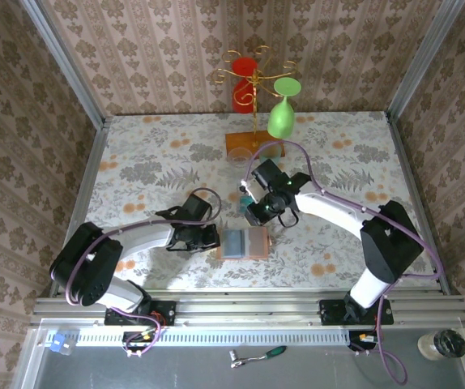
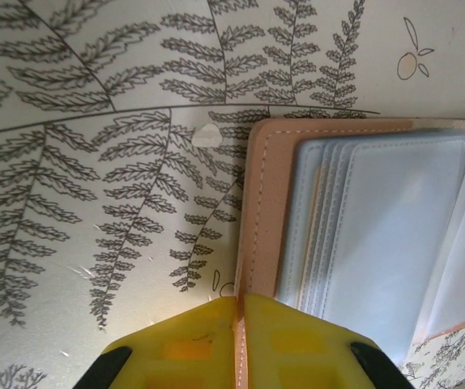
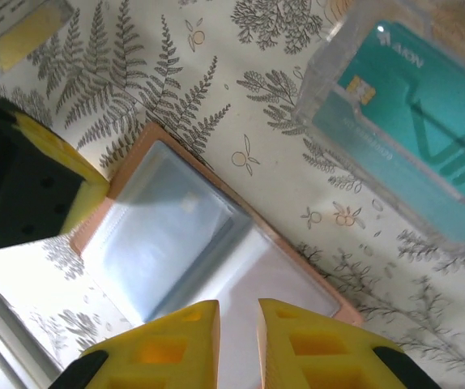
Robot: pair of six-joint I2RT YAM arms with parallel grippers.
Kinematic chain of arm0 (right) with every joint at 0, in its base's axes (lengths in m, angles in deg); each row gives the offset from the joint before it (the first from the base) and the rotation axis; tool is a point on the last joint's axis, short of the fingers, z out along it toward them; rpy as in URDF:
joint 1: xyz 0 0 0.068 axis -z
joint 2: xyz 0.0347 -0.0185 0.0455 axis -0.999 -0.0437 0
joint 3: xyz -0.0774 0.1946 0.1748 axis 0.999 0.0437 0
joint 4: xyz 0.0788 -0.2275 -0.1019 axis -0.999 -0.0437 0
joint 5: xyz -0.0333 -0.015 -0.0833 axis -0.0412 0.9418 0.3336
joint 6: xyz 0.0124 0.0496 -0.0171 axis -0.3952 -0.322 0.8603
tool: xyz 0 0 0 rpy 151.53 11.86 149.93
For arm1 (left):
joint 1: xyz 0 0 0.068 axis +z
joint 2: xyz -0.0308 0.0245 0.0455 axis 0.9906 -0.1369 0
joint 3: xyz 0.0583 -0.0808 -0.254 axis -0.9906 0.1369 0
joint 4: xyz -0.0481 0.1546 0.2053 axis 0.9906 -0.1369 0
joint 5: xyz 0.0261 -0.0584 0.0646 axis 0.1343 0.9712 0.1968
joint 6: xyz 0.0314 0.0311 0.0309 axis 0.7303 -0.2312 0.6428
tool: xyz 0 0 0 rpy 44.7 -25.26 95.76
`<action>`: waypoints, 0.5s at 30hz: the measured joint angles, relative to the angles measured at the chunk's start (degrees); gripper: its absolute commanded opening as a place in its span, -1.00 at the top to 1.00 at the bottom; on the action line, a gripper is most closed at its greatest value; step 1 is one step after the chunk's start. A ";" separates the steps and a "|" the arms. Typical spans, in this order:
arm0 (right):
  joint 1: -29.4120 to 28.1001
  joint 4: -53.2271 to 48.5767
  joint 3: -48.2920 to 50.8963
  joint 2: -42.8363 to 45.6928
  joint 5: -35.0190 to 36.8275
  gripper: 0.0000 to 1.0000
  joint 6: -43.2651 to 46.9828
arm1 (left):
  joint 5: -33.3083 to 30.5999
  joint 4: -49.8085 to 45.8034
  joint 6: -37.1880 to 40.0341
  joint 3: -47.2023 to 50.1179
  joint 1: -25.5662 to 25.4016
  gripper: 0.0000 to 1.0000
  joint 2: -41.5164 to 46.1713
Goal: Take the credit cards out of the card holder
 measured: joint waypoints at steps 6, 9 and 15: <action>-0.87 8.20 6.12 2.75 -1.46 0.56 -13.62 | -0.04 0.15 -0.46 0.00 -0.37 0.79 -0.07; -1.49 10.91 7.82 3.13 -1.90 0.54 -19.06 | -0.26 -0.09 -0.55 -0.04 -0.35 0.79 -0.04; -2.49 16.79 11.63 3.13 -3.26 0.54 -27.98 | -1.14 -1.77 -0.57 -0.92 -0.35 0.81 0.96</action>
